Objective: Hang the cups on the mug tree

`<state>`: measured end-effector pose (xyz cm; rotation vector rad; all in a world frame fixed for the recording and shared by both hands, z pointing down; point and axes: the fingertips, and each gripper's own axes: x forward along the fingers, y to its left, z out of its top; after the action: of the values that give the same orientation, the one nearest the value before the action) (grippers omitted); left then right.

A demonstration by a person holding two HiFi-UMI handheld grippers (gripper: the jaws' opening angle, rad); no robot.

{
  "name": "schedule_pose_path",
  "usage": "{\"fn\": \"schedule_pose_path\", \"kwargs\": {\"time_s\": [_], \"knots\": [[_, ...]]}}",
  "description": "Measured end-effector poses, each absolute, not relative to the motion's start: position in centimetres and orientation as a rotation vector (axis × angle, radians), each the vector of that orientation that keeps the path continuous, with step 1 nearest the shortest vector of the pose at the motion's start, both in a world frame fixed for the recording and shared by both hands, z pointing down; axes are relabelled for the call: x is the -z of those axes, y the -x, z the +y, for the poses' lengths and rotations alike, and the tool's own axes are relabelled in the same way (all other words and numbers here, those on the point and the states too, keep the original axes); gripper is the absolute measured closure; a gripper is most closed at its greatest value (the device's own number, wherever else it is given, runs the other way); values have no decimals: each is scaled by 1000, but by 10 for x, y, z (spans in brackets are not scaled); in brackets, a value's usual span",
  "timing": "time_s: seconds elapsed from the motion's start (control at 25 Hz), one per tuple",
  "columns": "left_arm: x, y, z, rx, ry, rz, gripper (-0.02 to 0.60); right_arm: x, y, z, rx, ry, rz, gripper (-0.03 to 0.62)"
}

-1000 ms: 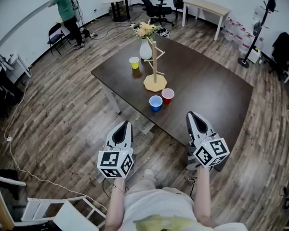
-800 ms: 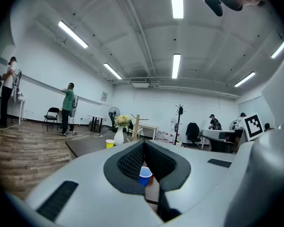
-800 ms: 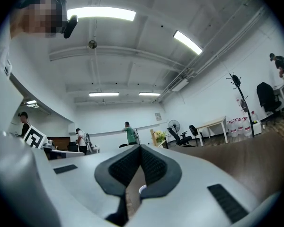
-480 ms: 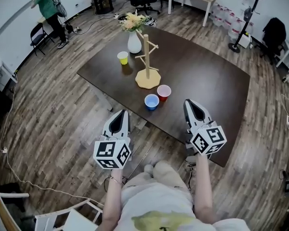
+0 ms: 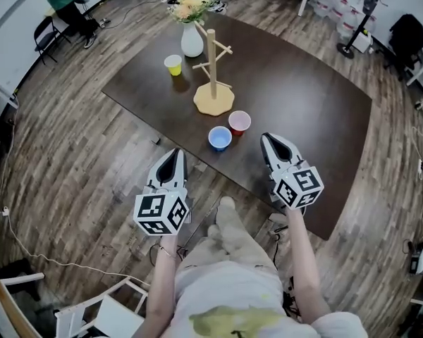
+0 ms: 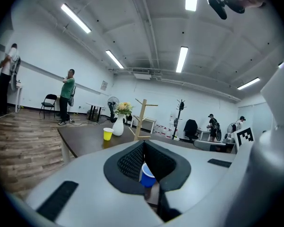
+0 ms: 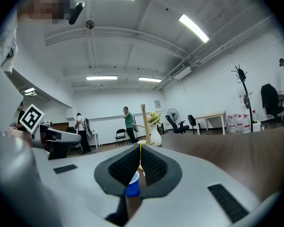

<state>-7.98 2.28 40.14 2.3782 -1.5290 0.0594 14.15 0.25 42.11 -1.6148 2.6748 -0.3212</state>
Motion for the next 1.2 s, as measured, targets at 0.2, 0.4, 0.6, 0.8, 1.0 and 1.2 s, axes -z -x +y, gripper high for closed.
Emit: {"fn": "schedule_pose_path", "kwargs": {"time_s": [0.2,0.4,0.6,0.8,1.0,1.2], "knots": [[-431,79,-3,-122,-2321,-1566,558,-469,-136,-21,424,1611,2796,572],[-466,74,-23,-151,-2279,-1552,558,-514,-127,-31,518,1564,2888,571],[-485,68,-43,-181,-2254,-1547,558,-540,-122,-45,543,1539,2968,569],[-496,66,-53,-198,-2225,-1559,558,-566,-120,-56,566,1567,3035,474],[-501,63,-59,-223,-2210,-1560,558,-581,-112,-70,569,1579,3066,353],[-501,61,-67,-251,-2203,-1542,558,-583,-106,-87,568,1591,3069,283]]}}
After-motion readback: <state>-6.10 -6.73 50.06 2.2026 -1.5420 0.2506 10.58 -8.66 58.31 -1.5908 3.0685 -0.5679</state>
